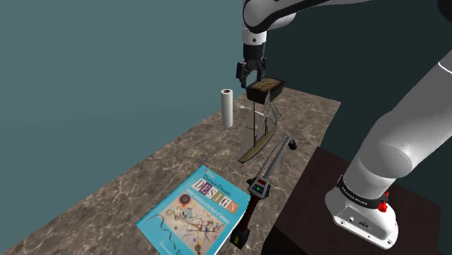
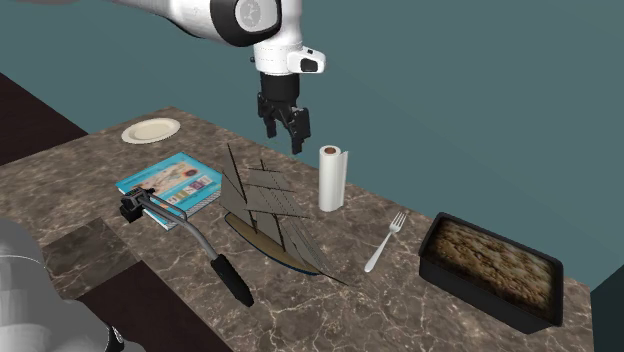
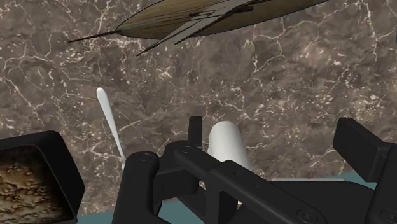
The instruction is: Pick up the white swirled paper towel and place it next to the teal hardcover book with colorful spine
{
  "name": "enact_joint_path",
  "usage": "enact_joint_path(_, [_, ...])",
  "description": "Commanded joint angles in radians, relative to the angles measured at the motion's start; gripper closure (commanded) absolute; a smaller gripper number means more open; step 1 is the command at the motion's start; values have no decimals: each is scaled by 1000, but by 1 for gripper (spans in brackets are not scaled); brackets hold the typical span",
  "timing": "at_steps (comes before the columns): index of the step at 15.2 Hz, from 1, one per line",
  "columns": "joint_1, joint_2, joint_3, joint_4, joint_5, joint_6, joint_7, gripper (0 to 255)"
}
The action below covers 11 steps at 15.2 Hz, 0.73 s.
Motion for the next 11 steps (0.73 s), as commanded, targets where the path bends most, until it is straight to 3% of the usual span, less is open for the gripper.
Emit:
enact_joint_path(1, [-3, 86, -5, 63, 8, 20, 1, 0])
enact_joint_path(11, [-18, 497, -14, 460, 55, 23, 15, 0])
